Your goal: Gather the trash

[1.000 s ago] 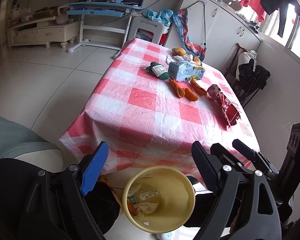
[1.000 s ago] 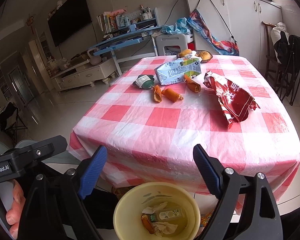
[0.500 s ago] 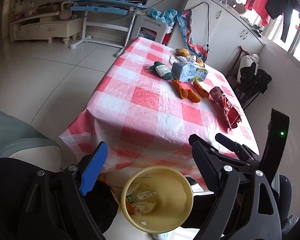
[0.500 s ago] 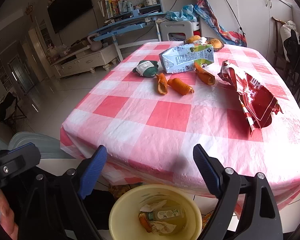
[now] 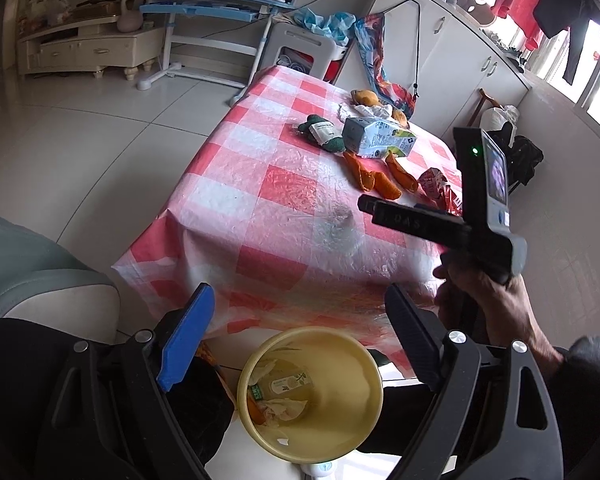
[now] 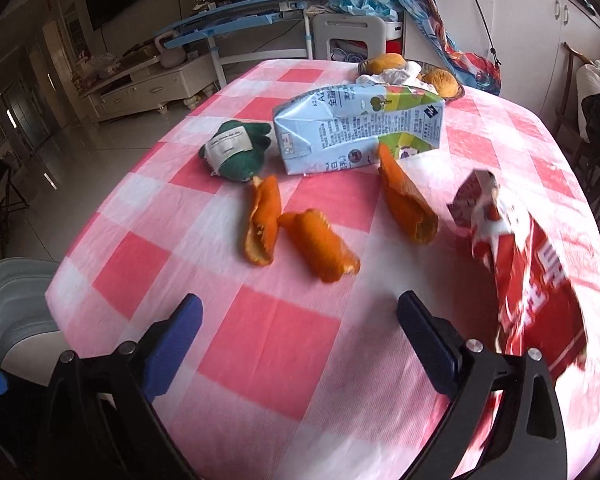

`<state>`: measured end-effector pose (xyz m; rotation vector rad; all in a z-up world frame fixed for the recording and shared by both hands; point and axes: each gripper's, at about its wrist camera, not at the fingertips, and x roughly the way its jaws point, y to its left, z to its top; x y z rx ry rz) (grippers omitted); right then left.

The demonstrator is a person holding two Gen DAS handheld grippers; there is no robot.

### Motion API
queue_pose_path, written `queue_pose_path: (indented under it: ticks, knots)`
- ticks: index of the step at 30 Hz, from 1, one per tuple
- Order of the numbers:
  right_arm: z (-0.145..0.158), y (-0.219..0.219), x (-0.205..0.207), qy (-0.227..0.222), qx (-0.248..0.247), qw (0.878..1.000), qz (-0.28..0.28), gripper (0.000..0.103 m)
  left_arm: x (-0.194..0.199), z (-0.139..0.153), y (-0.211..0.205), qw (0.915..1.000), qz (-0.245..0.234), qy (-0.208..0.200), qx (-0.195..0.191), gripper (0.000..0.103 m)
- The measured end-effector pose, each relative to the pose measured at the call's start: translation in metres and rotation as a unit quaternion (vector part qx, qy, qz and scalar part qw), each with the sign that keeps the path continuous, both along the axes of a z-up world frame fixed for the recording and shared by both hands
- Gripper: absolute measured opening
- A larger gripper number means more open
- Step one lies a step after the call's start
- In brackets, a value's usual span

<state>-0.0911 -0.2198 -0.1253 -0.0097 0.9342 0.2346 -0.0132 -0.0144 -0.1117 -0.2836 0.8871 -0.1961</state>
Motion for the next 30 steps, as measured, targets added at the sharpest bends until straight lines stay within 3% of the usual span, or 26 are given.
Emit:
queue_pose_path:
  ticks: [6,14,24,30]
  knots:
    - [-0.003,0.004,0.040,0.012,-0.037,0.998,0.046,0.097,0.007,-0.003,-0.003,0.9998,-0.004,0.014,-0.013,0.085]
    - [-0.004,-0.003,0.082,0.008,-0.033,0.995,0.093,0.098,0.014,-0.008,-0.003,0.9988,-0.002,0.037,-0.032,0.085]
    - [-0.001,-0.003,0.085,0.008,-0.034,0.995,0.092,0.097,0.018,-0.012,-0.007,0.9989,-0.001,0.044,-0.019,0.085]
    - [-0.001,-0.003,0.085,0.008,-0.034,0.995,0.092,0.097,0.015,-0.016,-0.021,0.9988,-0.009,0.047,0.011,0.086]
